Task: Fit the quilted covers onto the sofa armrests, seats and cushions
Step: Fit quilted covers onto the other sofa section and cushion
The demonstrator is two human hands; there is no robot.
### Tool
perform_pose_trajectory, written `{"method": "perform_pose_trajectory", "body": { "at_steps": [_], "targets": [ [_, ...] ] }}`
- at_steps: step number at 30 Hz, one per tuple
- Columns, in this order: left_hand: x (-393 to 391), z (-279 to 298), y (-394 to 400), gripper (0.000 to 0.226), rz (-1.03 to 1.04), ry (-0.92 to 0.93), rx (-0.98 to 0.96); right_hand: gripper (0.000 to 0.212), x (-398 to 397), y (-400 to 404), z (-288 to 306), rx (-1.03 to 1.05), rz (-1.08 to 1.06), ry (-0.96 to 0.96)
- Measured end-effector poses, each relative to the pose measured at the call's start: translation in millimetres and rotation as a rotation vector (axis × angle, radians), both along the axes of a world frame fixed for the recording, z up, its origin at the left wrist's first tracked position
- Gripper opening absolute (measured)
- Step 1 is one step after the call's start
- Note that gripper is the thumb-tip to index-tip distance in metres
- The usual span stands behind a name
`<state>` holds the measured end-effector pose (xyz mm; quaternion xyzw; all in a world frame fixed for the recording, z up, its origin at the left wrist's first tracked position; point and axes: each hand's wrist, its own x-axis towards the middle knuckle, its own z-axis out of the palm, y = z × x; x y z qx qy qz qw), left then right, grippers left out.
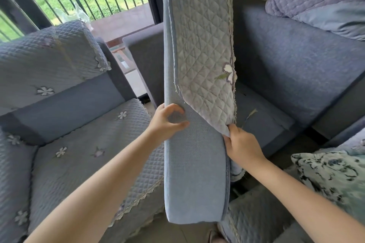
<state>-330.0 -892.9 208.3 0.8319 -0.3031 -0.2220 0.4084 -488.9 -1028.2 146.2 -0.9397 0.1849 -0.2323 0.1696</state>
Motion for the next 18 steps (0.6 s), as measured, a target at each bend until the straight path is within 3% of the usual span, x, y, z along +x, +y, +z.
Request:
{"method": "perform_pose_trajectory", "body": {
  "at_steps": [5, 9, 11, 15, 16, 18],
  "targets": [
    [-5, 0, 10, 0.025, -0.013, 0.07, -0.078, 0.032, -3, 3, 12, -0.101, 0.185, -0.083],
    [0, 13, 3, 0.021, -0.067, 0.184, -0.076, 0.033, -4, 9, 28, -0.057, 0.303, -0.151],
    [3, 17, -4, 0.009, -0.007, 0.208, -0.104, 0.033, -4, 15, 29, 0.017, 0.346, -0.13],
    [-8, 22, -31, 0.028, 0.014, -0.225, -0.187, 0.035, 3, 13, 20, 0.257, 0.378, -0.017],
    [-13, 26, -38, 0.021, -0.009, -0.166, -0.253, 0.03, 3, 11, 18, 0.293, 0.375, 0.004],
    [-23, 33, -47, 0.013, -0.172, 0.179, -0.27, 0.026, -1, 6, 18, 0.389, 0.38, 0.007]
  ]
}}
